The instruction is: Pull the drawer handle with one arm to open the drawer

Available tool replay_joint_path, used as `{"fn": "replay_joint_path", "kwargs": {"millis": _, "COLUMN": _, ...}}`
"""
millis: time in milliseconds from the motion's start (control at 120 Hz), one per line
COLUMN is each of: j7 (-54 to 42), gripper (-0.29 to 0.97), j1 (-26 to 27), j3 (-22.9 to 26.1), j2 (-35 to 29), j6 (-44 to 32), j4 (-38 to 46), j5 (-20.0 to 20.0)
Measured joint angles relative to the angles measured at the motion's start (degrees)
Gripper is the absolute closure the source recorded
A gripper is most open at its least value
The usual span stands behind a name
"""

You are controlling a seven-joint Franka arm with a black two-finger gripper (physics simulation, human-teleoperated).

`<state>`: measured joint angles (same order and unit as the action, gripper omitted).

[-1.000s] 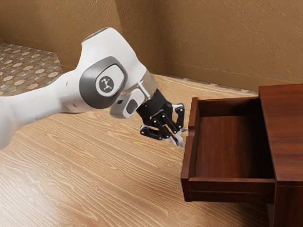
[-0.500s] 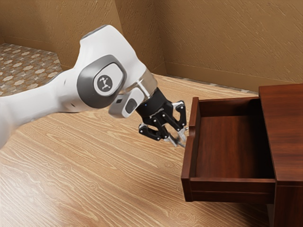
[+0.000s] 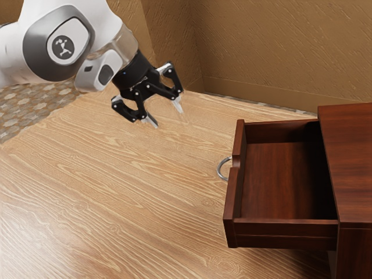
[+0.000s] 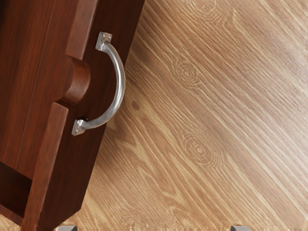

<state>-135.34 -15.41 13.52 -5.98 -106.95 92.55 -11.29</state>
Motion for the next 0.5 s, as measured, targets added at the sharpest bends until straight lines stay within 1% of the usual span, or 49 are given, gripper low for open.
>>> {"fn": "replay_joint_path", "kwargs": {"millis": 83, "j7": 4.18, "gripper": 0.24, "j1": -0.6, "j3": -0.15, "j2": 2.24, "j6": 4.26, "j4": -5.13, "j5": 3.19}}
{"fn": "replay_joint_path", "kwargs": {"millis": 117, "j7": 6.62, "gripper": 0.21, "j1": -1.42, "j3": 0.41, "j2": 3.97, "j6": 6.86, "j4": -8.82, "j5": 5.69}}
{"fn": "replay_joint_path", "kwargs": {"millis": 175, "j7": 12.09, "gripper": 0.16, "j1": -2.82, "j3": 1.86, "j2": 7.44, "j6": 13.34, "j4": -16.81, "j5": 10.2}}
{"fn": "replay_joint_path", "kwargs": {"millis": 242, "j7": 19.14, "gripper": 0.12, "j1": -3.45, "j3": 2.17, "j2": 9.05, "j6": 20.64, "j4": -21.79, "j5": 13.47}}
{"fn": "replay_joint_path", "kwargs": {"millis": 358, "j7": 30.52, "gripper": 0.07, "j1": -3.66, "j3": 1.74, "j2": 10.66, "j6": 29.0, "j4": -24.01, "j5": 16.22}}
{"fn": "replay_joint_path", "kwargs": {"millis": 500, "j7": 41.66, "gripper": 0.03, "j1": -3.82, "j3": 1.74, "j2": 10.72, "j6": 34.41, "j4": -24.25, "j5": 17.38}}
